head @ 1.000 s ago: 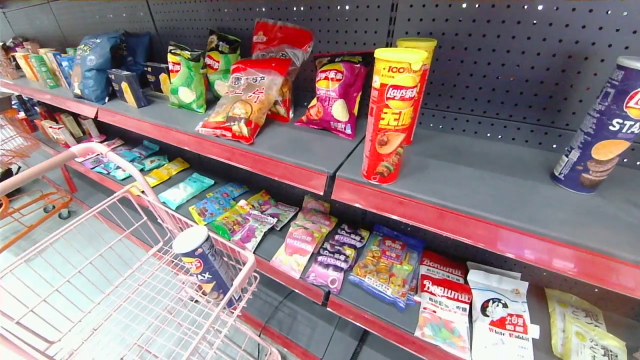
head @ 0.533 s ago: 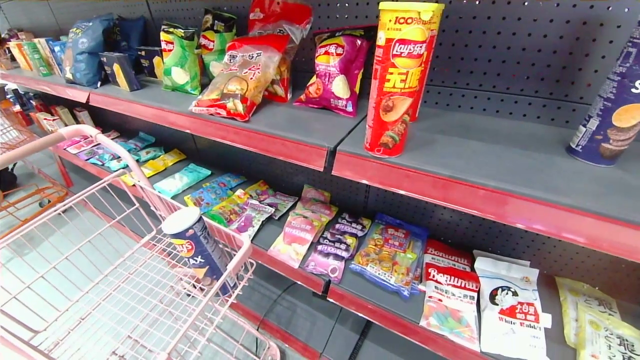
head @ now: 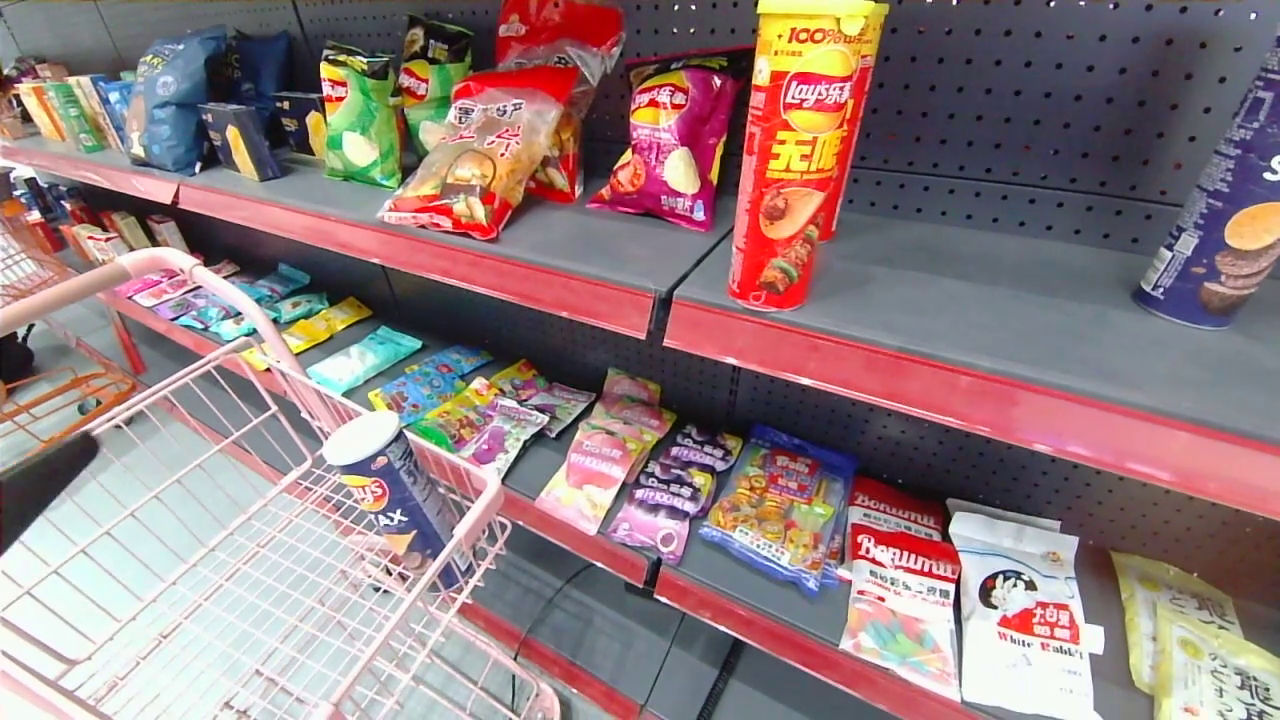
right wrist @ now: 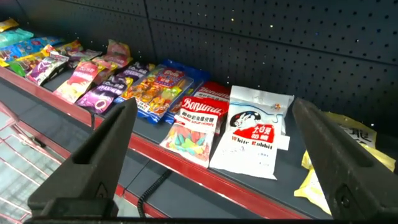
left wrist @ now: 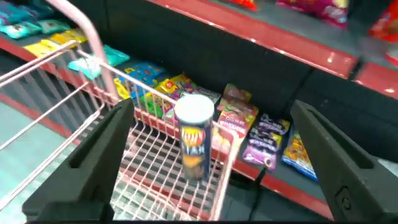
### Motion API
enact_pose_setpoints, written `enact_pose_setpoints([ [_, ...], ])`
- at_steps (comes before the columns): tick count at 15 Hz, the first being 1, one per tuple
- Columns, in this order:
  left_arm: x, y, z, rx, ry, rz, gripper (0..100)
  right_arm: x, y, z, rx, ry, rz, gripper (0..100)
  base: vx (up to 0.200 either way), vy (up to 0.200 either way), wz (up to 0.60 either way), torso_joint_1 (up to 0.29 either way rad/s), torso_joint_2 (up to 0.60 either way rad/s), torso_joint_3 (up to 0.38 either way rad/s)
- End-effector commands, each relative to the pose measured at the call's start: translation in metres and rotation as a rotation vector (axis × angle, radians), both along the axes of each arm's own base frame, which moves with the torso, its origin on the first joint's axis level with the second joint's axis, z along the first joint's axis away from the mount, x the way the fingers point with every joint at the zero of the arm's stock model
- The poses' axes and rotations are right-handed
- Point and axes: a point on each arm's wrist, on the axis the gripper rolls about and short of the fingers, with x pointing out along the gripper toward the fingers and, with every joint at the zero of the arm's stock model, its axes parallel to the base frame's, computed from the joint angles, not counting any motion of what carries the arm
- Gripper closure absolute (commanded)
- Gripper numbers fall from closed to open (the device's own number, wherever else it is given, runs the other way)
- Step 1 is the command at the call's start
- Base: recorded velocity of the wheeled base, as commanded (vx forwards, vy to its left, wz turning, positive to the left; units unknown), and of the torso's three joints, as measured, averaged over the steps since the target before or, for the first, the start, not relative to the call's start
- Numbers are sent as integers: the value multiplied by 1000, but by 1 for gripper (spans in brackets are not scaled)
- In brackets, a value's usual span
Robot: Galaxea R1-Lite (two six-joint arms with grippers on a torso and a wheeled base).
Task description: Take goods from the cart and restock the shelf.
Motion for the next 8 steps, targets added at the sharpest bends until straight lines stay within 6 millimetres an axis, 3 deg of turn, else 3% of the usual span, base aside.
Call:
enact_pose_setpoints([
  [1, 132, -2, -80, 22, 249, -70, 0, 0, 0, 0, -1, 1, 1, 0, 0, 0, 0, 0, 0, 0],
  [3, 142, -3, -114, 28, 307, -106, 0, 0, 0, 0, 1, 1, 1, 0, 0, 0, 0, 0, 0, 0],
  [6, 142, -3, -136, 52, 369, -129, 0, 0, 0, 0, 1, 0, 1, 0, 0, 0, 0, 0, 0, 0],
  [8, 148, -4, -141, 50, 369, -142, 0, 0, 0, 0, 1, 0, 1, 0, 0, 0, 0, 0, 0, 0],
])
